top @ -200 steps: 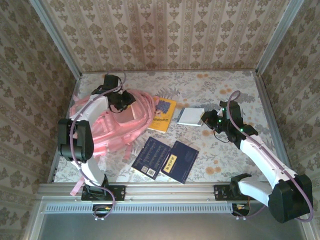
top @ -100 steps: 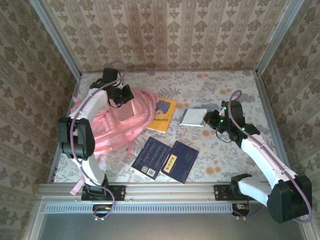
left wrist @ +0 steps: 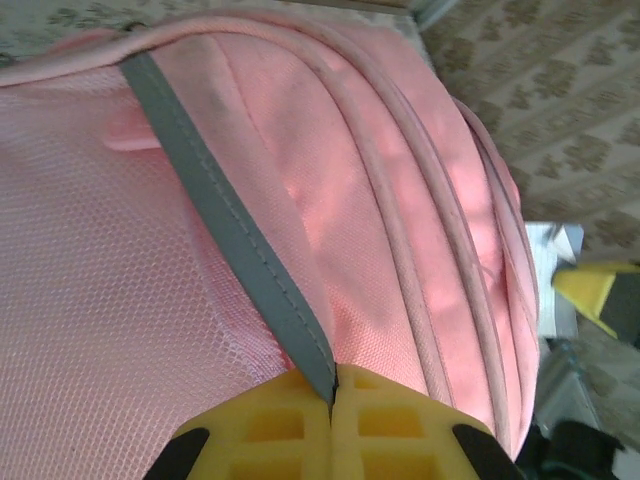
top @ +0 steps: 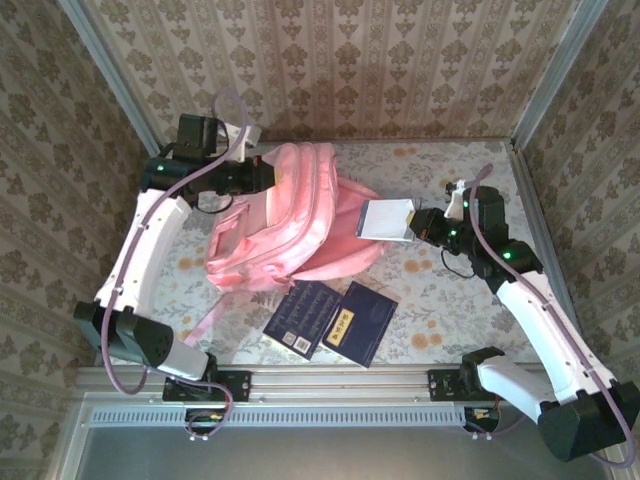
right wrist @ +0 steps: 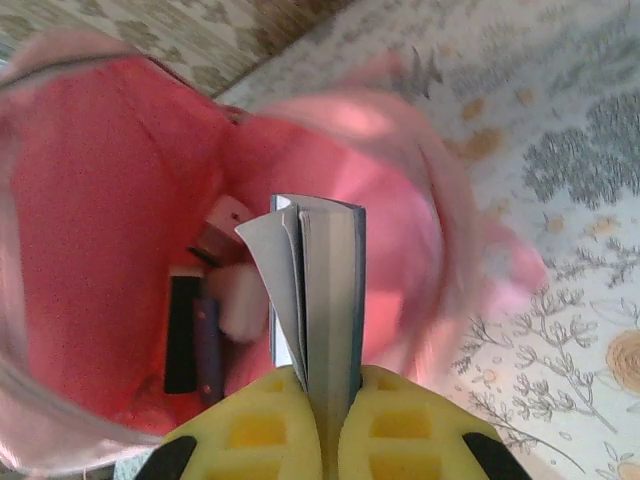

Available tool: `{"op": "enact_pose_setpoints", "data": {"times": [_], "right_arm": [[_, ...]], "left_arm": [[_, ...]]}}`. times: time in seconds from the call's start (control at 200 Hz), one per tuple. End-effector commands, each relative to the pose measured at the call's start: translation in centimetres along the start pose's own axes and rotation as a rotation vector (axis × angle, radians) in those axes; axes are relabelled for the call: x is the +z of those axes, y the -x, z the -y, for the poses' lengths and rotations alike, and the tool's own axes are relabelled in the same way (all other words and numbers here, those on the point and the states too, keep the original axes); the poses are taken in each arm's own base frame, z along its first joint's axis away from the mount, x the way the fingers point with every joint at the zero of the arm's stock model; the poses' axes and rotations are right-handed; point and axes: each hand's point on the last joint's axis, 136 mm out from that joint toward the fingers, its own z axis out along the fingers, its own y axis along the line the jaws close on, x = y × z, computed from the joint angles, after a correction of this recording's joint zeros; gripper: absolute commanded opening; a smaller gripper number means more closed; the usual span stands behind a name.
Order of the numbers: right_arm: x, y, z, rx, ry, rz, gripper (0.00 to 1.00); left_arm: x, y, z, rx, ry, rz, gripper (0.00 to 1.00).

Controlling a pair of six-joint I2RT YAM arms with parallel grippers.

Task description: Pack books, pencil case, and school supplies into a backpack

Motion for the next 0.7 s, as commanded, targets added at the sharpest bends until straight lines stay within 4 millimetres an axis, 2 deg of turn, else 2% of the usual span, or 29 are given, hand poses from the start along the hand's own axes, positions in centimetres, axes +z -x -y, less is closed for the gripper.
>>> {"op": "enact_pose_setpoints", "data": {"times": [0.0, 0.1, 0.2, 0.46, 0.695], "right_arm": [[-2.9, 0.7, -2.5, -0.103, 0.043, 0.031, 0.00], [-2.8, 0.0, -4.3, -0.085, 0.137, -0.009, 0.00], [-1.8, -1.0, -5.8, -0.031, 0.233, -0.079, 0.00], [2.3, -3.3, -7.0, 0.140, 0.322, -0.228, 0.00], [6.7, -2.9, -8.3, 0.214, 0.366, -0.278, 0.00]], "left_arm": [[-3.5, 1.0, 4.1, 0.160, -0.194, 0.107, 0.00], [-4.6, 1.5, 3.5, 0.135, -0.253, 0.180, 0.00], [-4.3, 1.8, 3.3, 0.098, -0.306, 0.197, 0.00], [-4.0, 2.6, 3.5, 0.080, -0.345, 0.190, 0.00], [-3.7, 2.3, 3.8, 0.078, -0.389, 0.170, 0.00]]}}
